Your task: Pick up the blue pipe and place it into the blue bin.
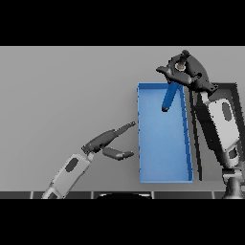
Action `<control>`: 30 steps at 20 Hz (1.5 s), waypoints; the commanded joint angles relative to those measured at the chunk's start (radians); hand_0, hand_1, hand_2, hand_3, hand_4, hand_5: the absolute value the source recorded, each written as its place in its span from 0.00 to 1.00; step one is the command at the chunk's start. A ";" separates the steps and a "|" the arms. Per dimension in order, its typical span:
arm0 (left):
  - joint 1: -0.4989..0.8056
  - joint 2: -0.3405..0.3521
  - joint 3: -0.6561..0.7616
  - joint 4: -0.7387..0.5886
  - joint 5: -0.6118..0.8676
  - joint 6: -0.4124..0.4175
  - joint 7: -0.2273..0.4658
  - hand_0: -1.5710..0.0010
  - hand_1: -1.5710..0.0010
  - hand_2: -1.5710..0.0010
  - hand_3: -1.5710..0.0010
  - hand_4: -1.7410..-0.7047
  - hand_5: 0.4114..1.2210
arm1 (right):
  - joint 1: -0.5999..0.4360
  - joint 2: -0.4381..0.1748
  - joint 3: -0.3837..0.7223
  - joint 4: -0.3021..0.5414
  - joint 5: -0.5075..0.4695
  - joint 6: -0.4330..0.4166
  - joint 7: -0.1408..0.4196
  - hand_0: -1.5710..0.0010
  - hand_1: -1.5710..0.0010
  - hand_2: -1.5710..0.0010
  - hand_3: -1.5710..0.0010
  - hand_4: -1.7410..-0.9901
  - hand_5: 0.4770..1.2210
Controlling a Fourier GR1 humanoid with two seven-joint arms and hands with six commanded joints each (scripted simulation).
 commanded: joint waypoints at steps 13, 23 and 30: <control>0.012 -0.003 -0.010 -0.015 0.001 -0.001 0.003 1.00 1.00 1.00 1.00 0.83 0.05 | 0.244 -0.078 0.277 0.051 -0.063 -0.148 0.188 0.17 0.26 0.29 0.43 0.32 0.90; 0.021 -0.012 -0.021 -0.011 -0.010 0.006 0.006 1.00 1.00 1.00 1.00 0.81 0.05 | 0.106 -0.175 0.620 0.153 -0.053 -0.096 0.155 0.91 0.92 0.92 0.94 0.81 0.51; 0.009 -0.018 -0.008 -0.002 0.002 0.007 0.015 1.00 1.00 1.00 1.00 0.80 0.06 | 0.102 -0.164 0.631 0.181 -0.009 -0.111 0.105 0.98 0.98 0.98 0.99 0.83 0.30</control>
